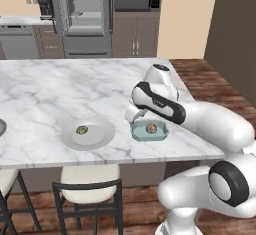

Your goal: Place two dumplings into each of the tupperware containers and then place the containers in the fridge.

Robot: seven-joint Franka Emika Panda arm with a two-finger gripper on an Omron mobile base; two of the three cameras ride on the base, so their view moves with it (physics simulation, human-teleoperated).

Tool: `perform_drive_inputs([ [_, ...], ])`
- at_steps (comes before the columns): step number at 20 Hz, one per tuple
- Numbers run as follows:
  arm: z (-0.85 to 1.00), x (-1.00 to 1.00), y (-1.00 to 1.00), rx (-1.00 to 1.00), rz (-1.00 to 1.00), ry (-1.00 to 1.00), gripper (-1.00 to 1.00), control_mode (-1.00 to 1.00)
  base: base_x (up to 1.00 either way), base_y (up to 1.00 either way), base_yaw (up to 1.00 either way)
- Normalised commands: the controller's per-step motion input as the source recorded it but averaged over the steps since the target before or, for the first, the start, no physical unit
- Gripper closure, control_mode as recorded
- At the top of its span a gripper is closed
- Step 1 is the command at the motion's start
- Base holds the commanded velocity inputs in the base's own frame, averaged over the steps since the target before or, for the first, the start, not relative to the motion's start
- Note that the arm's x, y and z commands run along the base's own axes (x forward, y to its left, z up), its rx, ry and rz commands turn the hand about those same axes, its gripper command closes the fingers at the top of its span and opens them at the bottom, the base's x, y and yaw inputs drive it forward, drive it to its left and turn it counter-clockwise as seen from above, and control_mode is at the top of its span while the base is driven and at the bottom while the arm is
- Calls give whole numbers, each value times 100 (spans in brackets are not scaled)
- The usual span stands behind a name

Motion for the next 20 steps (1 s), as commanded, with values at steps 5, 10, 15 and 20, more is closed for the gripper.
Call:
perform_drive_inputs([
  [5,2,5,100,-1,43,7,-100,-100,0,0,0],
  [10,-26,29,94,-13,27,-5,-100,-100,0,0,0],
  [15,-83,69,82,-25,6,-11,-100,-100,0,0,0],
  [20,-33,89,26,-8,2,0,-100,-100,0,0,0],
])
